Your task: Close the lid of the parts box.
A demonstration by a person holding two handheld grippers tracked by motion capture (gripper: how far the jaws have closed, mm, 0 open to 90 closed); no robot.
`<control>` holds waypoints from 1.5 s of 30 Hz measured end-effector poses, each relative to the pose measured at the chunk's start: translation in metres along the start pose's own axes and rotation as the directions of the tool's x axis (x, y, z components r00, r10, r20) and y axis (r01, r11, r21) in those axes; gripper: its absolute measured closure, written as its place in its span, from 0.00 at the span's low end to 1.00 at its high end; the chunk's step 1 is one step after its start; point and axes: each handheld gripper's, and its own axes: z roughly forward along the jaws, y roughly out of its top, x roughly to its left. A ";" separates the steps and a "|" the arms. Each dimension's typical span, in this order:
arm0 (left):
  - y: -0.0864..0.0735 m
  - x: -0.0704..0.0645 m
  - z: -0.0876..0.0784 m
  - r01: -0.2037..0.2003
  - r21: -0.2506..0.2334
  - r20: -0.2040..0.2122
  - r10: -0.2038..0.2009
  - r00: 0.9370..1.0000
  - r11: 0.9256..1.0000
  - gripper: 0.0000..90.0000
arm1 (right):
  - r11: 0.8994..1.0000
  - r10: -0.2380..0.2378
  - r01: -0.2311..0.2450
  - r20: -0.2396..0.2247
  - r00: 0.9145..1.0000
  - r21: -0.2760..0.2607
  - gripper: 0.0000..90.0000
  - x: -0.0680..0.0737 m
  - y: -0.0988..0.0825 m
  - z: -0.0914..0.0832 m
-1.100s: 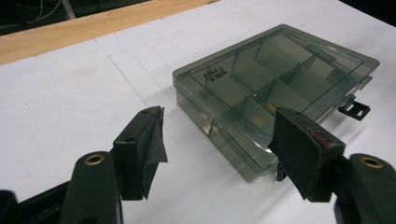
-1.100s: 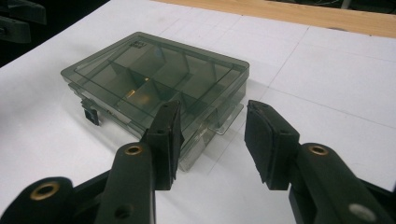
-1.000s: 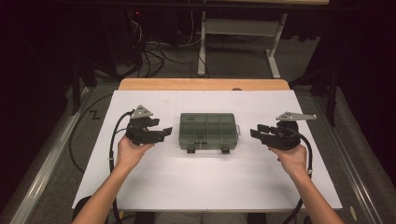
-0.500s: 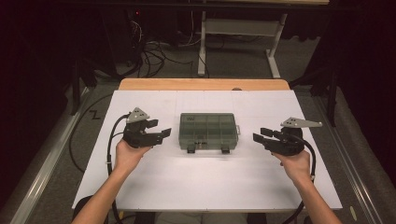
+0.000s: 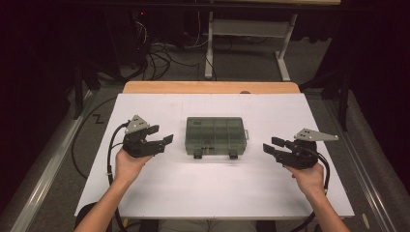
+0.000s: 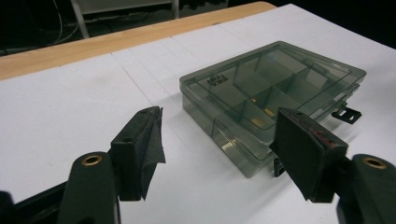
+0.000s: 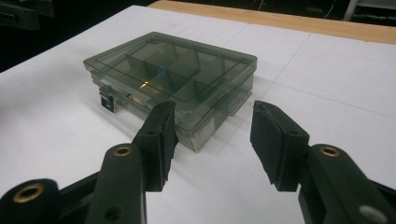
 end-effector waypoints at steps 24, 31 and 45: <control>-0.014 -0.008 -0.009 -0.026 -0.041 0.009 0.027 1.000 0.999 0.32 | 0.998 -0.017 0.017 0.009 1.000 -0.056 0.55 0.009 -0.019 -0.009; -0.018 -0.009 -0.011 -0.020 -0.051 0.019 0.021 1.000 0.999 0.32 | 0.998 -0.010 0.010 0.008 1.000 -0.055 0.54 0.008 -0.026 -0.010; -0.024 -0.012 -0.012 -0.029 -0.059 0.031 0.031 0.999 0.998 0.32 | 0.994 -0.005 0.009 0.036 0.999 -0.105 0.48 0.009 -0.036 -0.016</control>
